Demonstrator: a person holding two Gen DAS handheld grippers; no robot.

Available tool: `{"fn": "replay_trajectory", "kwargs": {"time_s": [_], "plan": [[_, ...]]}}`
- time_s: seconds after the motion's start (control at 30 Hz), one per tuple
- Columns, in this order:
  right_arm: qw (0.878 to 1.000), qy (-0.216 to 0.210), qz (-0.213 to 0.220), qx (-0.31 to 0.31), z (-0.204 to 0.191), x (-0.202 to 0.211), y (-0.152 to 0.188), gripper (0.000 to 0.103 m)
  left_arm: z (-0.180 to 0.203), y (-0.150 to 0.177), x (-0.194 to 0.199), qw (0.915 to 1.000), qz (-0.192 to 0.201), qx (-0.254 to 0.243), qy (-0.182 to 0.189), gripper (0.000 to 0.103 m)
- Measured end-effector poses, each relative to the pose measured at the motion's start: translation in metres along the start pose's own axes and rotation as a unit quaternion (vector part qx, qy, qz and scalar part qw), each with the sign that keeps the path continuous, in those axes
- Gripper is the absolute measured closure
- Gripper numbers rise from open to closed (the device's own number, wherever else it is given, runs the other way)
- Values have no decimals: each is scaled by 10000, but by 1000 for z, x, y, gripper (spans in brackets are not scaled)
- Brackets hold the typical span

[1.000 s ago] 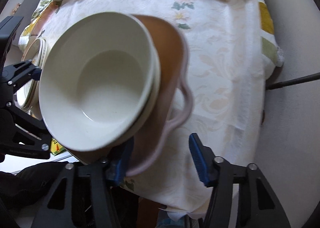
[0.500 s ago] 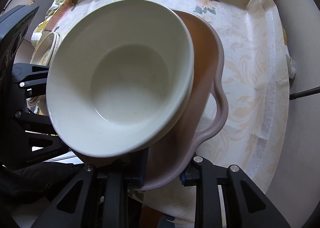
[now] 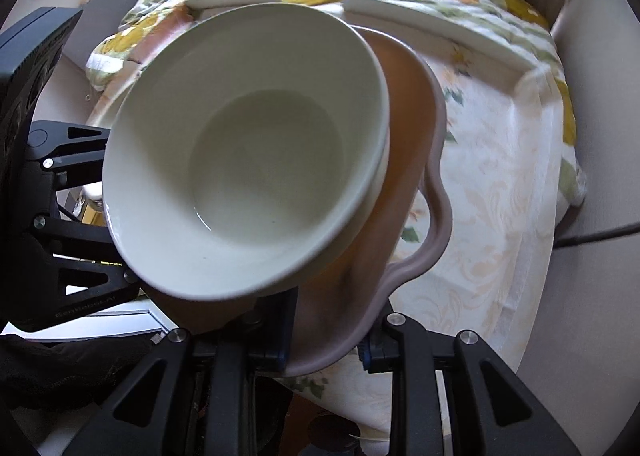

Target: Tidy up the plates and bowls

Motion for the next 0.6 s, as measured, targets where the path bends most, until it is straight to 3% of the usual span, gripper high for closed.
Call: {"fn": "replay_trajectory", "kwargs": {"time_s": [0.27,0.6], "plan": [[9989,66,165,433,-63,16,-31,80,-47,48,41,9995,152,253,-130,78],[9996,-29,102,249,-158,-13,-81,80,-131,102,41,9997,-47,82,-208,78]]}}
Point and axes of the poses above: each gripper's, at about its wrist camera, not at the fingertips, and x roughly against the way its jaws point, z to its right, y to its underside, the point moved 2 cm from there along -x, roughly the way its jaws point, and after that the axes turned 6 degrees about -z, right-handed, at the moved point
